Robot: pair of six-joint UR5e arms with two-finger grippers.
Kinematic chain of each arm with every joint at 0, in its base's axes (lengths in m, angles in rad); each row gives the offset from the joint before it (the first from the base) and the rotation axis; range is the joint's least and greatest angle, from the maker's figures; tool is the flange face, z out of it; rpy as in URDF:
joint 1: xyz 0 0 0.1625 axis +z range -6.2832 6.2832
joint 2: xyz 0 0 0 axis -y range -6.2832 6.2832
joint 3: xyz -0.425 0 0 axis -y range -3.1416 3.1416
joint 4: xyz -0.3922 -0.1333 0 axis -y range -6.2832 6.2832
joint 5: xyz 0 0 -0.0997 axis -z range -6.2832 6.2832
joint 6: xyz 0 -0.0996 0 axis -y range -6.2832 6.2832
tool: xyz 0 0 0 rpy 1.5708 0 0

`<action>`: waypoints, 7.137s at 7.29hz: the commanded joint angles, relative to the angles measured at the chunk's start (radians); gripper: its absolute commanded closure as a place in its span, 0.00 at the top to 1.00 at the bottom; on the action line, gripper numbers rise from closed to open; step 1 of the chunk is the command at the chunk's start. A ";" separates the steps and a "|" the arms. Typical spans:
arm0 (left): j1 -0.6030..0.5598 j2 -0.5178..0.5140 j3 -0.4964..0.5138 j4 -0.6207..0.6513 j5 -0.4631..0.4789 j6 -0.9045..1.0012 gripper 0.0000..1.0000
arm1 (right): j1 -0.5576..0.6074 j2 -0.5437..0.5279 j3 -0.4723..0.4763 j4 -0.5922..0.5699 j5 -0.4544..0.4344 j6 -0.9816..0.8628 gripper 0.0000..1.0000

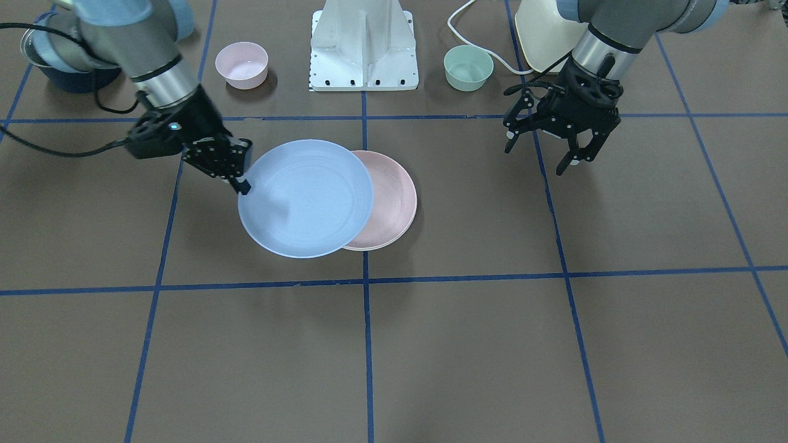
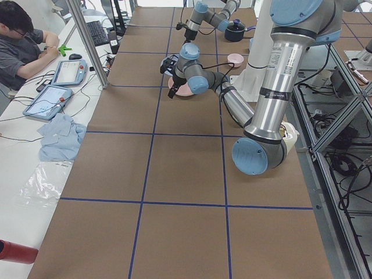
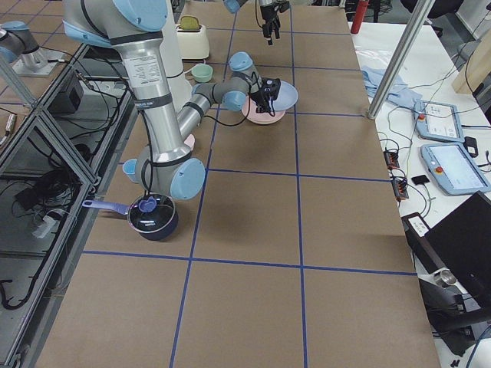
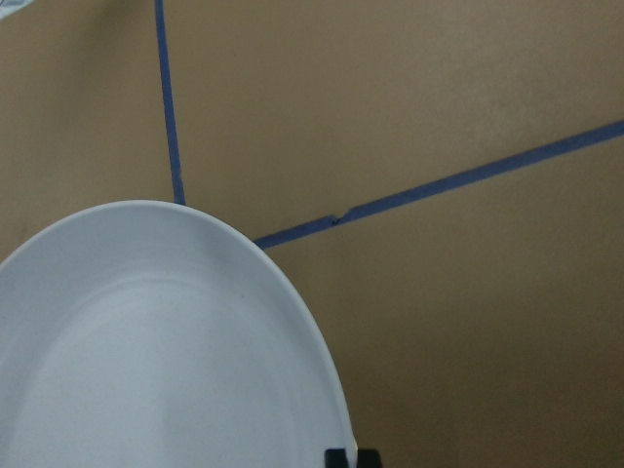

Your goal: Stack three plates with pink and blue

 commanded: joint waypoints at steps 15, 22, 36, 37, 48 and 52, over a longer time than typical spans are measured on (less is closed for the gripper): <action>-0.248 0.112 0.002 0.101 -0.107 0.440 1.00 | 0.883 -0.175 -0.049 -0.513 0.653 -1.510 1.00; -0.685 0.333 0.203 0.094 -0.210 0.675 1.00 | 1.044 -0.530 -0.072 -0.495 0.672 -1.699 1.00; -0.773 0.431 0.318 0.081 -0.302 0.723 1.00 | 1.056 -0.565 -0.094 -0.446 0.708 -1.701 1.00; -0.773 0.430 0.324 0.081 -0.302 0.721 1.00 | 1.055 -0.565 -0.094 -0.446 0.708 -1.701 1.00; -0.773 0.437 0.326 0.081 -0.302 0.723 1.00 | 1.057 -0.564 -0.102 -0.446 0.708 -1.702 1.00; -0.773 0.437 0.316 0.081 -0.302 0.723 1.00 | 1.055 -0.565 -0.103 -0.446 0.708 -1.702 1.00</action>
